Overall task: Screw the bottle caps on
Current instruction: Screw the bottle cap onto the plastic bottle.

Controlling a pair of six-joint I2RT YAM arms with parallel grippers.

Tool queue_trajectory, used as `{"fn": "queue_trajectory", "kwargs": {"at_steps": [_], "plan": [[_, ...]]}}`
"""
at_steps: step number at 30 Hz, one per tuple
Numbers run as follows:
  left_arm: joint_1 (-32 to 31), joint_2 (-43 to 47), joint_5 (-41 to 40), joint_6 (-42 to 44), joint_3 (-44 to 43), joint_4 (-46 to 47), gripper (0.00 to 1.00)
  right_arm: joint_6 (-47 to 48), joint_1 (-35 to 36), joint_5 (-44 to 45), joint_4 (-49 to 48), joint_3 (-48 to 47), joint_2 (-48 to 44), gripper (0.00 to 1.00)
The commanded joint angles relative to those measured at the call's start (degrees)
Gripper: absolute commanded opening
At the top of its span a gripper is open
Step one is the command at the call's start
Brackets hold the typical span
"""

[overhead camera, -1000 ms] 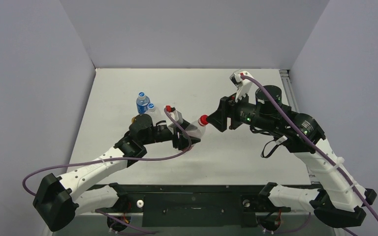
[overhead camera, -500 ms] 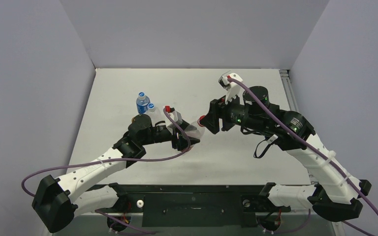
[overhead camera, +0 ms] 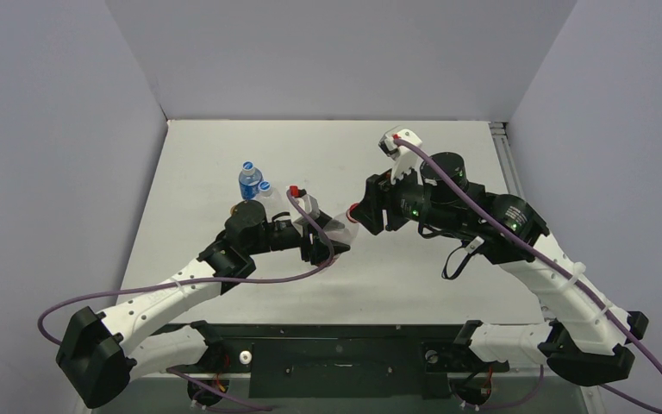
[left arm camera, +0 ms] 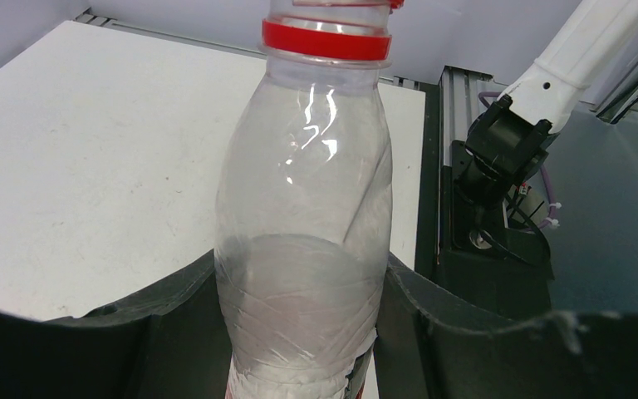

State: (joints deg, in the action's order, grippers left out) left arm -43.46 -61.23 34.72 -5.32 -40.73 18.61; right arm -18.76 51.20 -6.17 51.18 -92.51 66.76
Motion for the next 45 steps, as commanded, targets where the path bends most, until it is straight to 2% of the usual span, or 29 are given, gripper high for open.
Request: {"fn": "queue_trajectory", "kwargs": {"at_steps": [1, 6, 13, 15, 27, 37, 45], "plan": [[0.0, 0.0, 0.9, 0.0, -1.2, 1.1, 0.0, 0.3, 0.9, 1.5, -0.6, -2.1, 1.0, 0.48], [0.0, 0.0, 0.7, 0.0, -1.2, 1.2, 0.0, 0.4, 1.2, 2.0, -0.2, -2.1, 1.6, 0.47], [0.0, -0.1, 0.8, 0.0, -1.2, 1.2, 0.0, 0.2, 1.3, 2.7, 0.0, -2.2, 1.9, 0.33], [0.0, -0.1, 0.8, 0.0, -1.3, 1.2, 0.0, 0.2, 1.3, 2.7, 0.1, -2.2, 2.1, 0.32], [-0.1, 0.6, 1.1, 1.9, -2.3, -0.6, 0.0, 0.4, 1.3, 1.1, 3.1, -3.3, 3.9, 0.27], [-0.2, 3.2, -1.0, 5.0, -3.2, -1.6, 0.0, -0.3, 0.8, -5.3, 3.2, -2.2, 5.0, 0.26], [-0.3, 6.2, -5.4, 2.3, -0.8, 4.0, 0.0, -3.5, -0.6, -5.8, 1.3, -0.6, 4.8, 0.25]]}}
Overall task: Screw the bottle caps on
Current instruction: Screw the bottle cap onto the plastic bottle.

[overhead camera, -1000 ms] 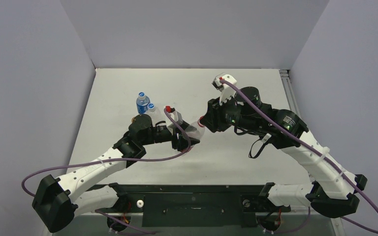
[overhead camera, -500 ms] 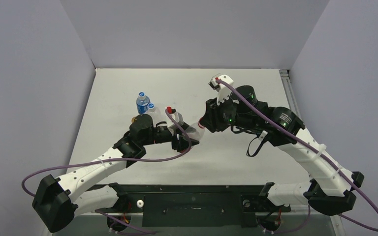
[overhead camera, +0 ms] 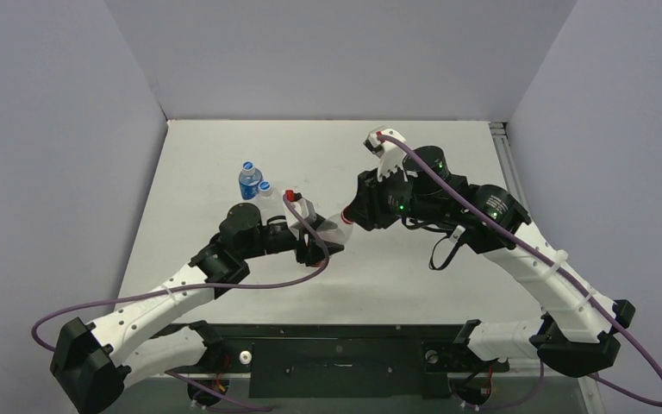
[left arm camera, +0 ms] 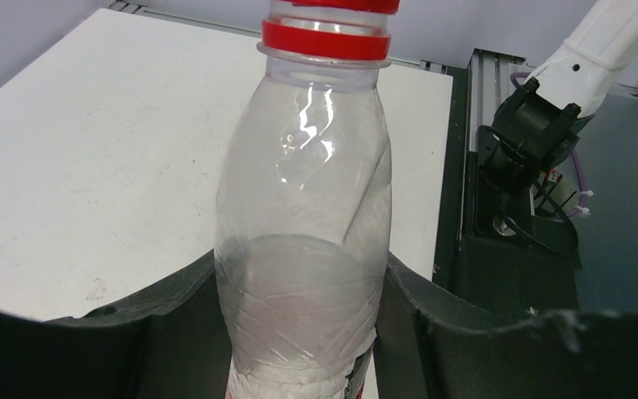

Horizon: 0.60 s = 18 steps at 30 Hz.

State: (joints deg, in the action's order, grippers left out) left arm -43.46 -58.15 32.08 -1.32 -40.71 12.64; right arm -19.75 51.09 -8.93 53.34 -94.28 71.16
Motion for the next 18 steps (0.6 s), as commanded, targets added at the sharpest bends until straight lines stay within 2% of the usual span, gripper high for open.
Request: {"fn": "queue_trajectory", "kwargs": {"at_steps": [1, 8, 18], "plan": [[-0.3, 3.2, -3.0, -2.0, -0.6, 11.3, 0.0, -3.2, -0.6, -3.2, -1.3, 1.3, 0.4, 0.25], [-0.7, 4.1, -8.6, -0.9, -0.2, 11.5, 0.0, -6.8, -1.0, -3.0, -0.9, 0.9, 2.2, 0.25], [-5.5, 1.4, -30.6, 4.7, -1.6, 11.5, 0.0, -13.6, -0.4, 9.4, 2.5, -0.4, 5.1, 0.23]]}}
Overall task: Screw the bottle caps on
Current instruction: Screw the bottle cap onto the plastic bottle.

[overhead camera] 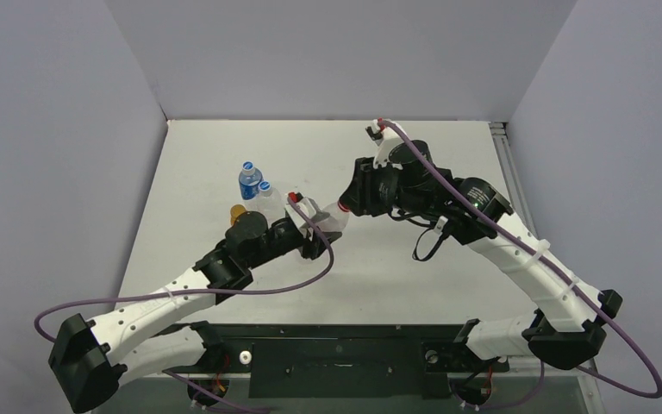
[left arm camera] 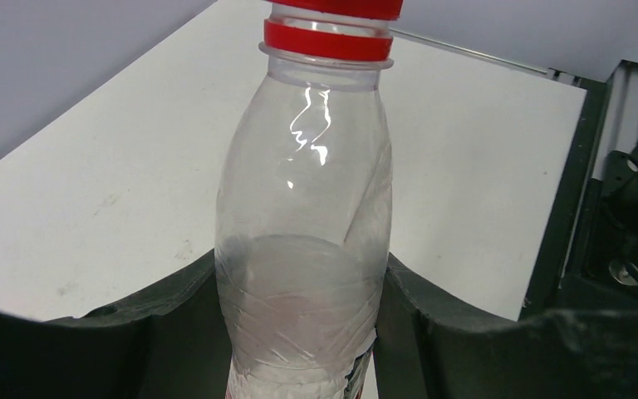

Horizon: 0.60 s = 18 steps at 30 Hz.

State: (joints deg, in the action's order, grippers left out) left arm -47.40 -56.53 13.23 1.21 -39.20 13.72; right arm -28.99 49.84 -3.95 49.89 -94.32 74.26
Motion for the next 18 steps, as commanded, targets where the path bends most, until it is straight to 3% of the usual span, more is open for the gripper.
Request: {"fn": "queue_trajectory", "kwargs": {"at_steps": [1, 8, 18], "plan": [[-1.8, -0.8, -13.1, 2.5, -3.0, 11.2, 0.0, -4.9, 1.0, 6.8, 6.2, -0.5, 2.3, 0.23], [-3.8, -4.2, -21.9, 4.1, -2.6, 16.6, 0.0, -10.1, 0.9, 11.2, 7.0, -0.8, 4.4, 0.24], [-4.1, -8.2, -25.2, 3.9, -1.8, 18.8, 0.0, -13.2, 0.0, 13.9, 7.9, -4.4, 6.3, 0.37]]}}
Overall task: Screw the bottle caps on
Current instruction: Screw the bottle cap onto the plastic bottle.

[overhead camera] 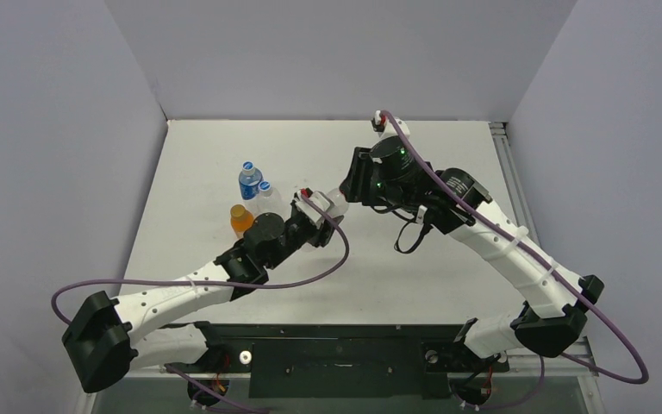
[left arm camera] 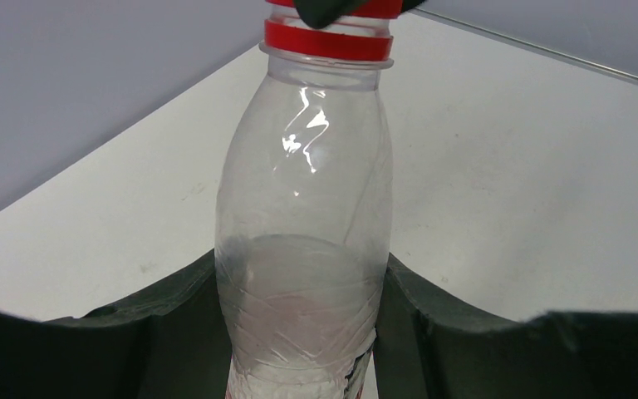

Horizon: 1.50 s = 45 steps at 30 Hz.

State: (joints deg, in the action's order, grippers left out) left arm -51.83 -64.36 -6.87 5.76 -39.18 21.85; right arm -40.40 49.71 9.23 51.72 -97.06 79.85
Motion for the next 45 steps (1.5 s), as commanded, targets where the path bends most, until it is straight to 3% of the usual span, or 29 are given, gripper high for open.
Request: {"fn": "queue_trajectory", "kwargs": {"at_steps": [1, 10, 16, 20, 26, 30, 37, 45], "plan": [[0.3, -0.6, -5.1, -0.7, -1.7, 10.7, 0.0, -2.0, 0.1, 0.9, 6.0, -1.9, 0.5, 0.4], [0.4, -0.8, -4.2, -2.2, 0.1, 9.3, 0.0, -1.4, -1.7, 0.1, 4.4, -6.5, -2.3, 0.65], [0.5, 0.4, -2.3, -3.1, -0.3, 6.4, 0.0, 2.8, -3.2, -3.3, -0.7, -4.1, -7.6, 0.7], [1.5, 1.6, 6.7, -5.1, -2.8, 1.0, 0.0, 9.1, -5.9, -6.6, -7.5, 1.7, -12.3, 0.74], [4.8, 2.7, 25.9, -13.3, -5.3, -3.0, 0.0, 14.4, -15.3, -26.2, -20.2, 8.2, -14.9, 0.78], [5.7, 2.9, 34.3, -18.2, -6.1, -2.5, 0.0, 14.5, -15.8, -35.7, -26.6, 9.9, -14.3, 0.8], [7.3, 3.1, 39.5, -24.8, -5.9, 2.4, 0.0, 14.5, -10.0, -33.5, -30.3, 12.8, -13.9, 0.81], [8.2, 3.3, 40.2, -27.3, -5.2, 6.4, 0.0, 14.5, -7.1, -29.7, -32.7, 15.8, -14.7, 0.82]]}}
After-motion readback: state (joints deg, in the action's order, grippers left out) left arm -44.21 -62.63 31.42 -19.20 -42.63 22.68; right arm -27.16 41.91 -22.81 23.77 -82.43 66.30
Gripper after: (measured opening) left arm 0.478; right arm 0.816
